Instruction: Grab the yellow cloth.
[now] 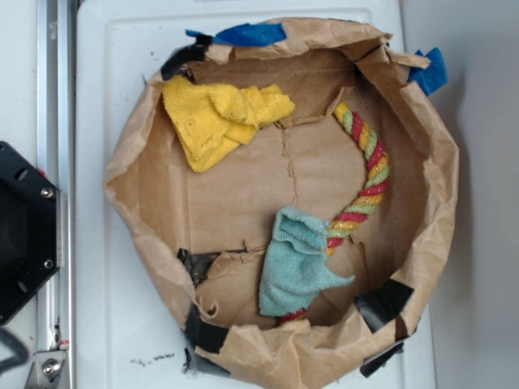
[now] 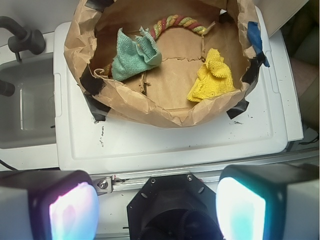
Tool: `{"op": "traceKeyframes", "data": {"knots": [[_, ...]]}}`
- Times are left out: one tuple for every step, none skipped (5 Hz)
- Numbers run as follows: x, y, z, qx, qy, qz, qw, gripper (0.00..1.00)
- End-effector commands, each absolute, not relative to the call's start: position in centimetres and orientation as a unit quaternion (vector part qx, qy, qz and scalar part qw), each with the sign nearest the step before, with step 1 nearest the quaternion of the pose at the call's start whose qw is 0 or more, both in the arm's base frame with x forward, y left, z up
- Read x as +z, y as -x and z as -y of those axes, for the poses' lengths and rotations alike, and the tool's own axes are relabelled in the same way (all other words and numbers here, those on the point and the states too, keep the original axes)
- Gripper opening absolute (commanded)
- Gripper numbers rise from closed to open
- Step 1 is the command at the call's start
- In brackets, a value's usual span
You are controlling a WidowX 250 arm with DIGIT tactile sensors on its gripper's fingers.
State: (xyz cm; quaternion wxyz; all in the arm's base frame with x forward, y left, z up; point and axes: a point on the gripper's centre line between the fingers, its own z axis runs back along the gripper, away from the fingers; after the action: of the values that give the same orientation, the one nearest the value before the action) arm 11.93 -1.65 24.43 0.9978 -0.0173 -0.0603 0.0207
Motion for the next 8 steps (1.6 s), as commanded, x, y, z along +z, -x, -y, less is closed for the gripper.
{"op": "traceKeyframes", "data": {"knots": [[24.4,-11.9,1.6,0.021,0.017,0.06,0.998,1.0],[23.4,-16.0,1.0,0.007,0.013,0.083,0.996,1.0],[22.4,-19.8,0.2,-0.036,0.006,0.108,0.994,1.0],[20.3,-22.5,-0.6,-0.108,0.019,0.112,0.988,1.0],[18.1,-24.5,-2.3,-0.14,0.038,0.104,0.984,1.0],[14.7,-20.5,-0.8,-0.153,0.042,0.084,0.984,1.0],[12.5,-19.8,-1.2,-0.169,0.033,0.053,0.984,1.0],[9.8,-19.6,-1.3,-0.174,0.021,0.031,0.984,1.0]]}}
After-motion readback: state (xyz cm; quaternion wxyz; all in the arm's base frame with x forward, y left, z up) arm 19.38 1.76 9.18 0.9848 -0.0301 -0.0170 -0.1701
